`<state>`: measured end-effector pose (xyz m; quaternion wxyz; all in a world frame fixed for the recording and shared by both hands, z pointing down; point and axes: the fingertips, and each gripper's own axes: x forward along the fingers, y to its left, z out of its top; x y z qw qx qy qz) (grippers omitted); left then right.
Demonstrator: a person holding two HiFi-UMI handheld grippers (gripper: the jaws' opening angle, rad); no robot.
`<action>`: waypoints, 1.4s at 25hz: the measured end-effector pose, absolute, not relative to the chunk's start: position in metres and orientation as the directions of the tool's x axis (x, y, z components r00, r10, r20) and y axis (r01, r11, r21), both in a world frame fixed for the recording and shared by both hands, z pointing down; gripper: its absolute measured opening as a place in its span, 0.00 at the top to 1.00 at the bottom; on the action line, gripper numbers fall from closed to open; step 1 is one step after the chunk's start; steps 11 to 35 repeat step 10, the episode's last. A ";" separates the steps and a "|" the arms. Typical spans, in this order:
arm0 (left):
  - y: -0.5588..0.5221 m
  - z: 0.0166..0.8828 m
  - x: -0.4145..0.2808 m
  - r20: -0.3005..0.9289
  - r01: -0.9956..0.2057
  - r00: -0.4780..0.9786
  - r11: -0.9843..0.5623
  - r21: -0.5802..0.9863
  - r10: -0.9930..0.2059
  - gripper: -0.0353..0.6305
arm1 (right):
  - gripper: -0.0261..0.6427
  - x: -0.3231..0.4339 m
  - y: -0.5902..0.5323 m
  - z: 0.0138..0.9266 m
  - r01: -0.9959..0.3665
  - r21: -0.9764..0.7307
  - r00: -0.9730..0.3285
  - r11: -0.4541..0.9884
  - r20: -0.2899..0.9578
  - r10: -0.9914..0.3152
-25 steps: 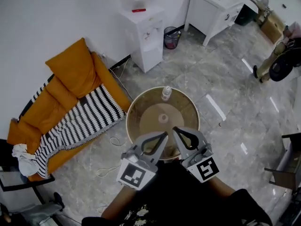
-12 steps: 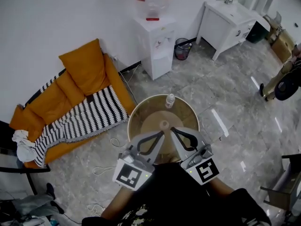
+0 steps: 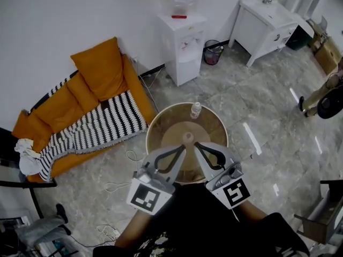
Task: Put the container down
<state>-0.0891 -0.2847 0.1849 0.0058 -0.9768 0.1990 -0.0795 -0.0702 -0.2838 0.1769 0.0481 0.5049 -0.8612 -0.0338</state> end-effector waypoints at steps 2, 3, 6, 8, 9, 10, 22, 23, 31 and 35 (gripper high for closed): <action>-0.284 0.185 -0.089 0.155 -0.389 0.907 -0.920 -0.047 -0.391 0.94 | 0.97 -0.071 -0.283 0.178 -0.862 0.106 -0.492 0.495 0.057 -0.869; -0.283 0.186 -0.089 0.159 -0.390 0.906 -0.920 -0.048 -0.392 0.94 | 0.97 -0.071 -0.281 0.179 -0.861 0.103 -0.494 0.498 0.058 -0.867; -0.276 0.193 -0.086 0.171 -0.393 0.903 -0.919 -0.042 -0.394 0.94 | 0.97 -0.069 -0.274 0.185 -0.855 0.107 -0.504 0.508 0.066 -0.861; -0.273 0.195 -0.085 0.173 -0.394 0.902 -0.918 -0.045 -0.396 0.94 | 0.97 -0.069 -0.270 0.190 -0.846 0.128 -0.511 0.517 0.080 -0.856; -0.272 0.196 -0.084 0.172 -0.394 0.902 -0.918 -0.048 -0.397 0.94 | 0.97 -0.070 -0.268 0.192 -0.841 0.140 -0.514 0.522 0.090 -0.853; -0.271 0.196 -0.084 0.171 -0.395 0.901 -0.917 -0.052 -0.398 0.94 | 0.97 -0.070 -0.267 0.195 -0.836 0.152 -0.518 0.527 0.100 -0.850; -0.271 0.196 -0.084 0.171 -0.395 0.901 -0.917 -0.052 -0.398 0.94 | 0.97 -0.070 -0.267 0.195 -0.836 0.152 -0.518 0.527 0.100 -0.850; -0.271 0.196 -0.084 0.171 -0.395 0.901 -0.917 -0.052 -0.398 0.94 | 0.97 -0.070 -0.267 0.195 -0.836 0.152 -0.518 0.527 0.100 -0.850; -0.271 0.196 -0.084 0.171 -0.395 0.901 -0.917 -0.052 -0.398 0.94 | 0.97 -0.070 -0.267 0.195 -0.836 0.152 -0.518 0.527 0.100 -0.850; -0.271 0.196 -0.084 0.171 -0.395 0.901 -0.917 -0.052 -0.398 0.94 | 0.97 -0.070 -0.267 0.195 -0.836 0.152 -0.518 0.527 0.100 -0.850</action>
